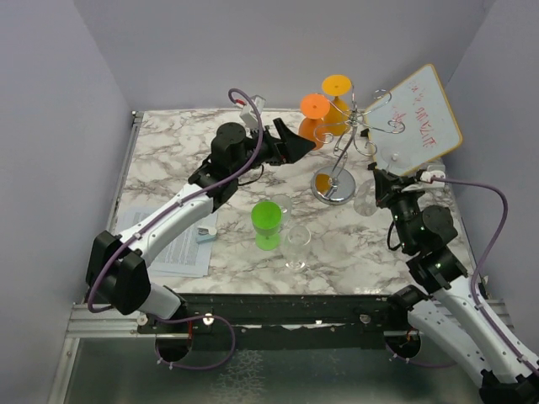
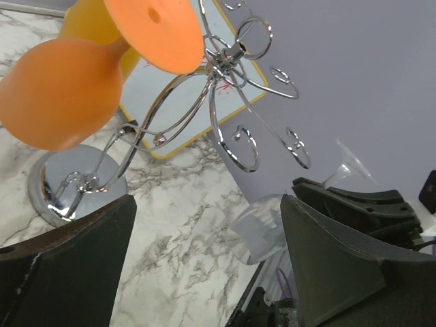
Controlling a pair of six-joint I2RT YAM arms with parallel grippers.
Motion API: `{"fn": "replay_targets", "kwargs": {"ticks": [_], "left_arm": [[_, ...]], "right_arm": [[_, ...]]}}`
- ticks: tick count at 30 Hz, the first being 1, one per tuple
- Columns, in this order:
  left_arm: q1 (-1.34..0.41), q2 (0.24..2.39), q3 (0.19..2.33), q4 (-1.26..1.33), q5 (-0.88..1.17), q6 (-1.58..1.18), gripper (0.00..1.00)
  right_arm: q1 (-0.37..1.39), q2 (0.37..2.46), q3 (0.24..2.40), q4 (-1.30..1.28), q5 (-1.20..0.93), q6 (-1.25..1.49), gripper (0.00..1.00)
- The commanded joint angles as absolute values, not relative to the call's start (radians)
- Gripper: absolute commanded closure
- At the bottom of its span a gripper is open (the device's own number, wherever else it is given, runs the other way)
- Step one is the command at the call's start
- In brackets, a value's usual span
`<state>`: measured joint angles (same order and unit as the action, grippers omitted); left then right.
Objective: Place the wine glass upside down on the wine glass rack
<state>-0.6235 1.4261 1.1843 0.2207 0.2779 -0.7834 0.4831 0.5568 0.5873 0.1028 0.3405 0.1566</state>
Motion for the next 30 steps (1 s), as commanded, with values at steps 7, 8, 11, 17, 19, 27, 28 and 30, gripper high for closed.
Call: {"fn": "replay_targets", "kwargs": {"ticks": [7, 8, 11, 17, 19, 27, 28, 30], "left_arm": [[-0.592, 1.533, 1.302, 0.288, 0.407, -0.854, 0.09], [-0.588, 1.542, 1.306, 0.288, 0.403, -0.862, 0.09], [-0.58, 1.568, 1.32, 0.288, 0.394, -0.89, 0.09], [-0.575, 1.622, 1.362, 0.288, 0.431, -0.915, 0.15], [-0.574, 1.637, 1.375, 0.288, 0.437, -0.918, 0.17], [-0.573, 1.672, 1.399, 0.29, 0.455, -0.9, 0.31], [-0.573, 1.672, 1.398, 0.29, 0.453, -0.895, 0.33], [-0.573, 1.675, 1.396, 0.29, 0.451, -0.888, 0.38]], "right_arm": [[0.486, 0.779, 0.618, 0.41, 0.41, 0.034, 0.99], [0.487, 0.796, 0.622, 0.426, 0.412, 0.027, 0.99], [0.487, 0.833, 0.627, 0.476, 0.413, 0.026, 0.99], [0.477, 0.88, 0.626, 0.517, 0.4, 0.029, 0.99], [0.471, 0.896, 0.627, 0.522, 0.389, 0.023, 0.99], [0.412, 0.965, 0.679, 0.498, 0.219, 0.051, 0.99], [0.409, 0.973, 0.684, 0.497, 0.189, 0.051, 0.99], [0.407, 0.986, 0.695, 0.495, 0.149, 0.045, 0.99]]}}
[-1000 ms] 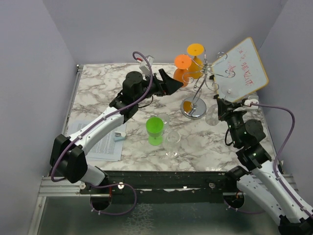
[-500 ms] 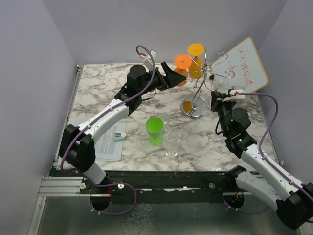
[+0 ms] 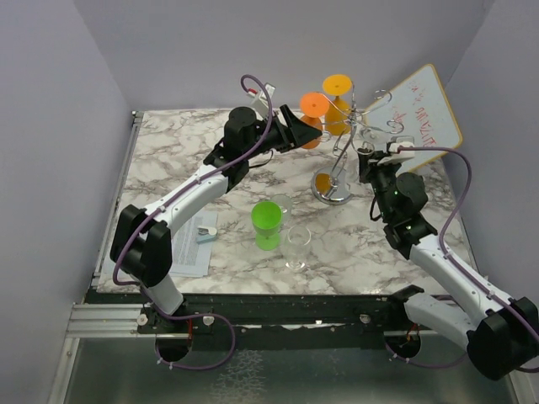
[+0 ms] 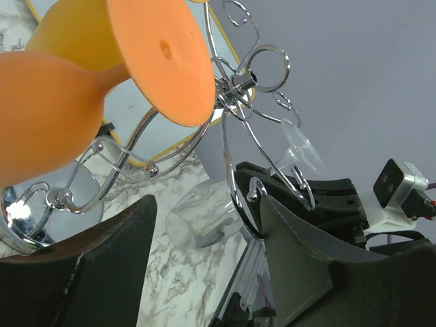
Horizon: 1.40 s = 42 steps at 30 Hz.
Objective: Place the wine glass upside down on the wine glass rack
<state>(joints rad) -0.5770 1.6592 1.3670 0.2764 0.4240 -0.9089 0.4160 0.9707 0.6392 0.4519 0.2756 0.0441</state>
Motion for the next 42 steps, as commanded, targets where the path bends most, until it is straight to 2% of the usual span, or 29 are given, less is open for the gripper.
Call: {"fn": "replay_targets", "kwargs": {"ticks": [1, 12, 25, 36, 42], "left_arm": [[-0.573, 1.676, 1.396, 0.29, 0.451, -0.886, 0.39], [-0.574, 1.683, 1.373, 0.29, 0.449, -0.87, 0.48], [-0.575, 1.661, 1.348, 0.284, 0.439, -0.861, 0.5], [-0.575, 1.649, 1.347, 0.251, 0.431, -0.852, 0.41], [-0.575, 1.64, 1.354, 0.226, 0.437, -0.845, 0.32]], "right_arm": [[0.406, 0.991, 0.697, 0.494, 0.132, 0.042, 0.99], [0.399, 0.984, 0.704, 0.447, -0.045, 0.019, 0.99], [0.399, 0.912, 0.684, 0.401, -0.17, 0.017, 0.99], [0.399, 0.831, 0.643, 0.361, -0.105, 0.012, 0.99], [0.4, 0.836, 0.637, 0.303, 0.073, 0.047, 0.96]]}}
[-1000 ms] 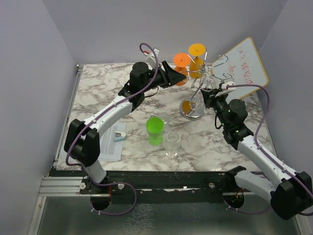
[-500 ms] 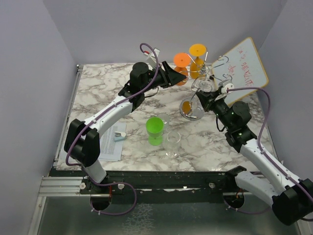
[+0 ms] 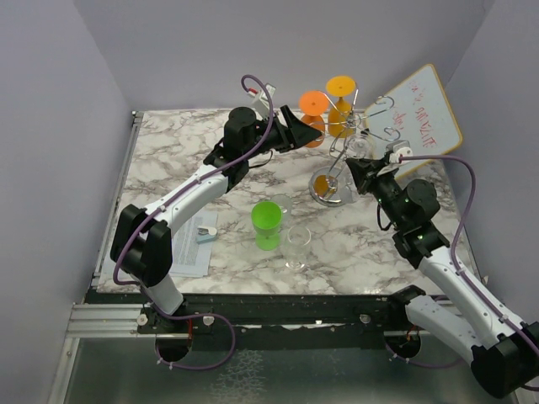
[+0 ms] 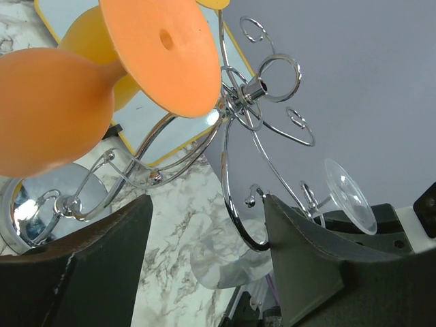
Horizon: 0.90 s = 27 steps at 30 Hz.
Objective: Place the wine glass upside down on the wine glass rack
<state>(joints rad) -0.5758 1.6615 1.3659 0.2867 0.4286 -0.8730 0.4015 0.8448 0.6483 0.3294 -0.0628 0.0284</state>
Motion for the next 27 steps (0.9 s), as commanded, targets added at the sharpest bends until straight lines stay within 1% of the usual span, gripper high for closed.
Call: {"fn": "replay_targets", "kwargs": {"ticks": [1, 5, 8, 13, 15, 19, 22, 27], "left_arm": [[-0.575, 1.637, 1.357, 0.221, 0.44, -0.843, 0.3], [-0.575, 1.631, 1.362, 0.204, 0.449, -0.83, 0.27], [-0.573, 1.628, 1.361, 0.191, 0.451, -0.816, 0.23], [-0.574, 1.618, 1.375, 0.165, 0.455, -0.783, 0.15], [-0.573, 1.615, 1.395, 0.13, 0.435, -0.77, 0.1], [-0.572, 1.61, 1.432, 0.076, 0.404, -0.738, 0.04], [-0.568, 1.598, 1.43, 0.068, 0.384, -0.73, 0.01], [-0.564, 1.575, 1.447, 0.004, 0.342, -0.667, 0.01]], "right_arm": [[0.398, 0.838, 0.637, 0.293, 0.082, 0.056, 0.96], [0.399, 0.853, 0.639, 0.267, 0.08, 0.073, 0.93], [0.399, 0.86, 0.635, 0.265, 0.083, 0.09, 0.87], [0.399, 0.863, 0.634, 0.239, 0.097, 0.138, 0.64], [0.4, 0.854, 0.624, 0.235, 0.091, 0.145, 0.55], [0.399, 0.829, 0.62, 0.194, 0.083, 0.147, 0.42], [0.399, 0.809, 0.631, 0.136, 0.068, 0.143, 0.37], [0.4, 0.736, 0.641, 0.034, 0.053, 0.161, 0.36]]}}
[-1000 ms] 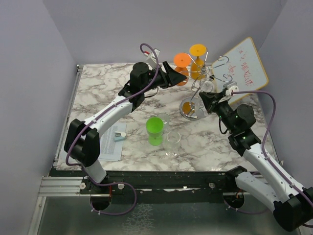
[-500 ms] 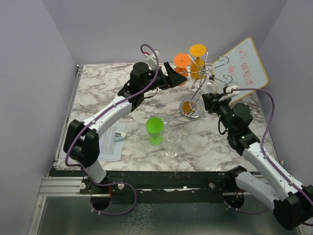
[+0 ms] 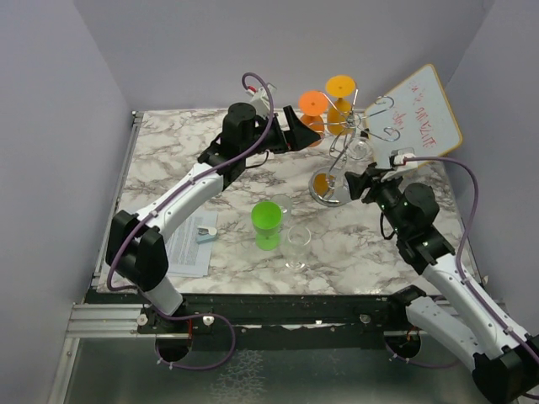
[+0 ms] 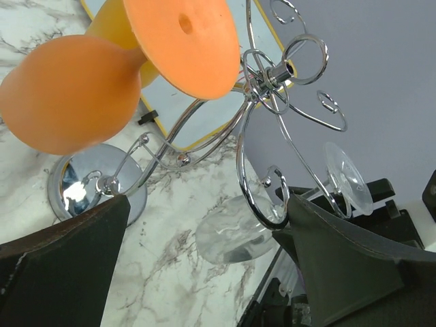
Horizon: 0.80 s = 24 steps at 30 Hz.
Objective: Place the wine glass upside down on the wine glass rack
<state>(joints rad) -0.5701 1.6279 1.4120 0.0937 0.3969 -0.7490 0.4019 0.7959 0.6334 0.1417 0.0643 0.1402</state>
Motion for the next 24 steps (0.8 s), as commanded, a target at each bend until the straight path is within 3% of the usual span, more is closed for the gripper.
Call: {"fn": "replay_targets", "kwargs": {"ticks": [1, 9, 17, 24], "left_arm": [[-0.563, 1.566, 1.448, -0.026, 0.327, -0.648, 0.01], [-0.555, 1.468, 1.408, -0.142, 0.239, -0.484, 0.01], [-0.529, 1.353, 1.281, -0.235, 0.176, -0.38, 0.01], [-0.472, 1.29, 1.224, -0.425, 0.382, -0.349, 0.04]], "right_arm": [[0.399, 0.716, 0.64, 0.015, 0.057, 0.171, 0.36], [0.399, 0.587, 0.691, -0.168, 0.191, 0.315, 0.36], [0.4, 0.614, 0.815, -0.423, 0.346, 0.501, 0.37], [0.4, 0.694, 0.898, -0.717, 0.47, 0.816, 0.35]]}}
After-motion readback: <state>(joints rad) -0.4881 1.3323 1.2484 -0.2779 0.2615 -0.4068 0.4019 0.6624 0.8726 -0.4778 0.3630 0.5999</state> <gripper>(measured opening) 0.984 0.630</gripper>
